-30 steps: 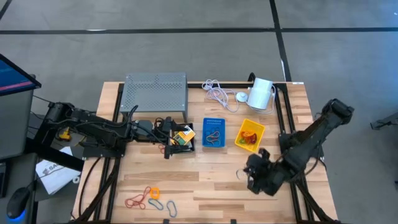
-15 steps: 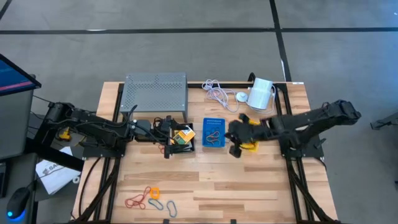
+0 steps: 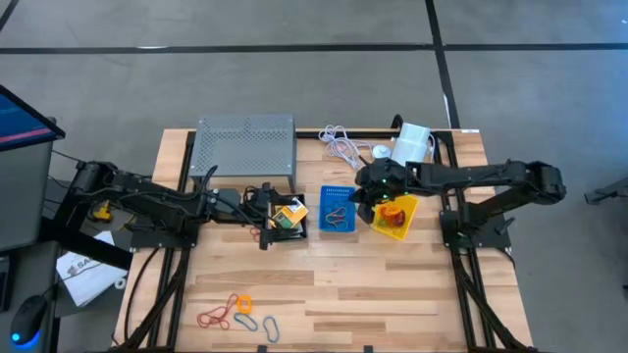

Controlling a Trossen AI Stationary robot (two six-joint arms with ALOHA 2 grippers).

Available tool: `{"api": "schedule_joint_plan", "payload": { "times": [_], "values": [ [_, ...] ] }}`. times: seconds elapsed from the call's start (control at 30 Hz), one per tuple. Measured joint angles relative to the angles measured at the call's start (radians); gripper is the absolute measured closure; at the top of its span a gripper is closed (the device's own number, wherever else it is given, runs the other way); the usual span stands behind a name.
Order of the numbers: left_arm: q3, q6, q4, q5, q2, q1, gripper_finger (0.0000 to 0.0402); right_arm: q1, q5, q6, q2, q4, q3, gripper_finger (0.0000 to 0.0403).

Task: Pick & Place Office Desk Supplies
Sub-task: Put the blue rubber band into the blue basket

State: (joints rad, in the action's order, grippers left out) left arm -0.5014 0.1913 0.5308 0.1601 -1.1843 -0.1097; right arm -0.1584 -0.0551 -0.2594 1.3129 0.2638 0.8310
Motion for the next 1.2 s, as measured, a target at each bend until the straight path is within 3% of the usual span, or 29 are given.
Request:
{"api": "schedule_joint_plan", "payload": {
  "times": [0.27,0.63,1.0,1.2],
  "values": [
    [0.000,0.013,-0.044,0.000,0.000,0.006,0.0005,0.001,-0.030,-0.002,0.192,-0.163,0.010,0.0403],
    [0.000,0.030,-0.061,0.002,0.000,0.014,0.0005,-0.008,-0.053,-0.001,0.374,-0.188,0.066,0.0403],
    [0.000,0.030,-0.078,0.005,0.000,0.014,0.0005,-0.030,-0.053,-0.002,0.318,-0.130,0.072,0.0398],
    [0.000,0.053,-0.096,0.005,0.000,0.014,0.0005,-0.035,-0.053,0.006,0.319,-0.074,0.072,0.0324]
  ]
}}
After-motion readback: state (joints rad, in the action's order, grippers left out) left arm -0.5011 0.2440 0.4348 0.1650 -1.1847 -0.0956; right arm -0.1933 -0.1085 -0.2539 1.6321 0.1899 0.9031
